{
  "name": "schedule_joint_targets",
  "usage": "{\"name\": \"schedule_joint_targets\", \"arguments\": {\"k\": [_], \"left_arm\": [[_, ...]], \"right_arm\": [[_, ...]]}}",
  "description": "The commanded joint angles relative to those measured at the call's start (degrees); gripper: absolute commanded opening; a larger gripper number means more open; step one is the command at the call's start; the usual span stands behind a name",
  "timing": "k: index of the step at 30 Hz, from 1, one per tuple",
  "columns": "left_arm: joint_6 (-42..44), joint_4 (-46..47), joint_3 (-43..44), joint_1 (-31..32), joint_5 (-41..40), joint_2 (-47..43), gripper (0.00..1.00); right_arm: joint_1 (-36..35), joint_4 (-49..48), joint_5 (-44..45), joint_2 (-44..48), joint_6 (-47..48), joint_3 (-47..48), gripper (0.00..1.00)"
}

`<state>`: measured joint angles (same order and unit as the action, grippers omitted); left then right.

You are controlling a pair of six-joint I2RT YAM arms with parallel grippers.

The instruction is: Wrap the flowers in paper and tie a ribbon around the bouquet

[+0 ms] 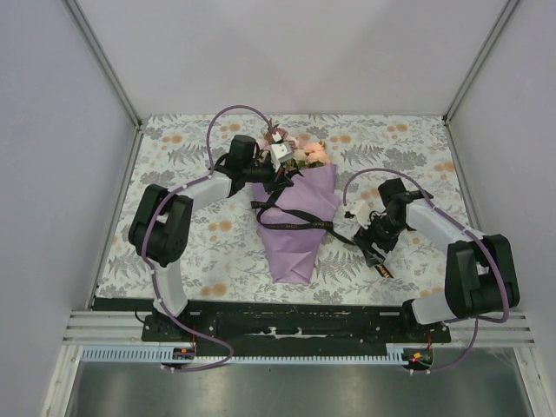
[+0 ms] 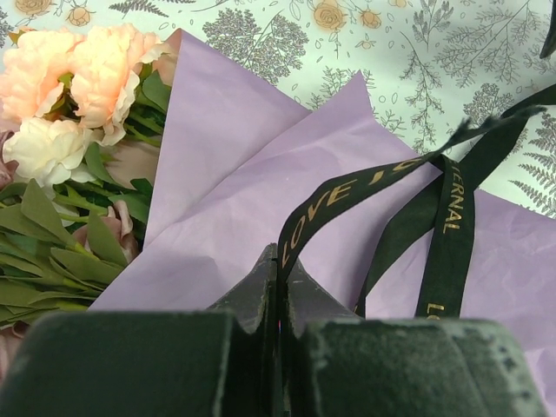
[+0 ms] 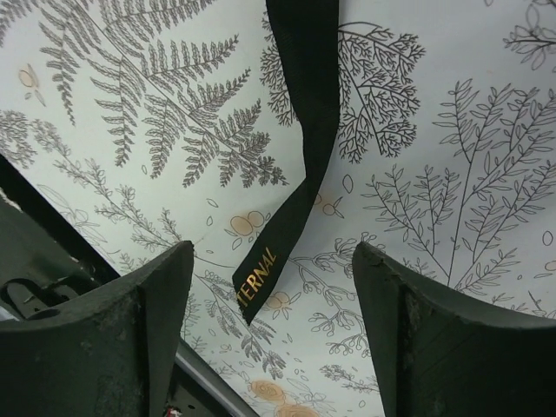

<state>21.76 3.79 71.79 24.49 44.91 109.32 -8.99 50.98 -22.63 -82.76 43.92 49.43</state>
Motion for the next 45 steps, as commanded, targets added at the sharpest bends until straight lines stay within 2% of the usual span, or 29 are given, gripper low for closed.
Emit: {"name": "schedule_joint_targets", "arguments": {"k": [1,5,10,11,14,15,19,23,31,37,39,45], "left_arm": [[-2.25,3.06,-0.07,0.38,-1.13,-2.7,0.02],[-2.25,3.5,-0.51,0.38,-2.28,-2.79,0.02],[-3.82,4.03,-1.12,0.47,-3.42,-3.41,0.02],[-4.26,4.12,-1.3,0.38,-3.77,-3.58,0.02],[-6.46,4.2,-2.18,0.47,-5.43,-4.72,0.02],[-7.16,4.12,-2.7,0.3,-6.05,-5.34,0.02],[-12.33,5.17,-6.65,-1.19,-8.6,-10.08,0.02],[-17.97,5.17,-9.29,-5.32,-10.89,-14.04,0.02],[-25.27,2.02,-10.27,-14.46,-19.23,-15.63,0.02],[-23.0,-3.52,-10.96,-20.7,-23.62,-16.15,0.02],[-19.15,-3.53,-12.45,-22.28,-27.48,-17.2,0.02],[-10.61,-5.9,-14.05,-30.63,-30.93,-15.9,0.02]], "right_arm": [[-3.39,-5.71,6.45,-1.08,-1.81,-1.0,0.79],[-7.17,-9.92,9.7,-4.5,-5.24,-1.79,0.73],[-8.41,-13.45,16.03,-10.92,-9.64,-0.39,0.52],[-8.41,-13.63,16.82,-11.71,-10.08,-0.21,0.47],[-8.41,-14.16,18.68,-12.25,-11.57,-0.04,0.14],[-8.32,-13.81,18.68,-11.73,-12.36,0.14,0.0],[-5.43,-13.19,17.27,-4.97,-16.31,1.8,0.0],[2.03,-12.75,13.42,-0.56,-20.8,7.68,0.0],[8.64,-11.52,16.39,-4.95,-20.46,14.99,0.0],[16.63,-10.29,18.94,-5.92,-15.89,14.91,0.0],[18.56,-8.89,19.38,-6.45,-14.13,14.82,0.0],[26.21,-8.53,22.28,-9.95,-9.91,12.19,0.0]]}}
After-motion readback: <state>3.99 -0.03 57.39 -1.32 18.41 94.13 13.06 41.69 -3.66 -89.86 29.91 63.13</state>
